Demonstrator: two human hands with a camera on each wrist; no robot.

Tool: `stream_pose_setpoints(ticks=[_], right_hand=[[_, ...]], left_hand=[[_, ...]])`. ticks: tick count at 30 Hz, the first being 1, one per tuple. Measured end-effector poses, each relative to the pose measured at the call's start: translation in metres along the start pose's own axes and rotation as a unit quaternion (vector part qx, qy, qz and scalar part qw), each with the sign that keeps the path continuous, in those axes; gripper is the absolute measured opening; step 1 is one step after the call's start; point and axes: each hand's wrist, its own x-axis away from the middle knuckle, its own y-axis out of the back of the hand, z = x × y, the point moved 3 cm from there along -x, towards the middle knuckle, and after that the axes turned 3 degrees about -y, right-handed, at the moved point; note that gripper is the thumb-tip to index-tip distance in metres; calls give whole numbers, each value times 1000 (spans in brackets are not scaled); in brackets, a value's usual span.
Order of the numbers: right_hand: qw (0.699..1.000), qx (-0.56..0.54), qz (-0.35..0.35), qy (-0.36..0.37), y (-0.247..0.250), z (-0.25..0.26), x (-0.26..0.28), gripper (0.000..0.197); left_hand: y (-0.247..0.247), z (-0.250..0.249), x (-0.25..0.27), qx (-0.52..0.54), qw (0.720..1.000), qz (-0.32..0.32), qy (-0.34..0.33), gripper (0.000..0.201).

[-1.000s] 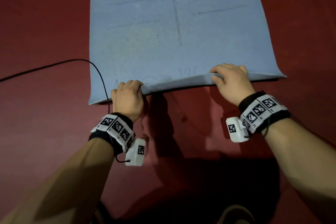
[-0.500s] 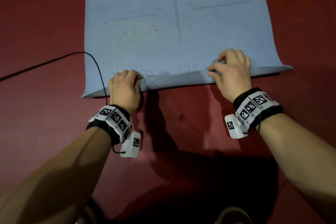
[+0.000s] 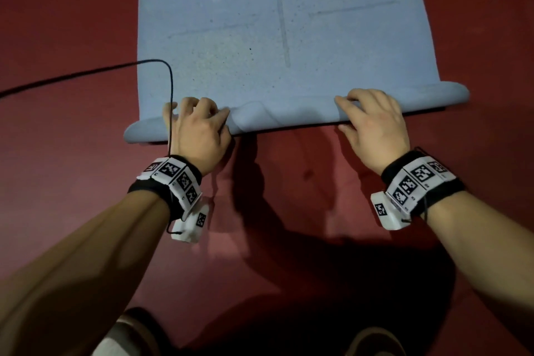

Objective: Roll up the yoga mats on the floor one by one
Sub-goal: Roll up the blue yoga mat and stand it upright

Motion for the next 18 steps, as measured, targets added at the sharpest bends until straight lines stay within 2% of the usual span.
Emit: stream_pose_setpoints(ticks=[2, 6, 9, 12, 18], right_hand=[[1000, 16, -10, -6, 1, -2, -9, 42], [998, 51, -6, -38, 3, -3, -26, 39], [997, 56, 21, -54, 1, -5, -35, 43], [995, 58, 44, -68, -1, -14, -38, 48], [995, -1, 78, -68, -2, -25, -27, 41]], left_hand=[[4, -6, -3, -18, 999, -10, 31, 30], [0, -14, -5, 29, 997, -12, 75, 34], [-7, -10, -6, 37, 997, 14, 73, 41], [-10, -6, -9, 29, 997, 31, 69, 38], [-12, -6, -7, 34, 996, 62, 59, 42]])
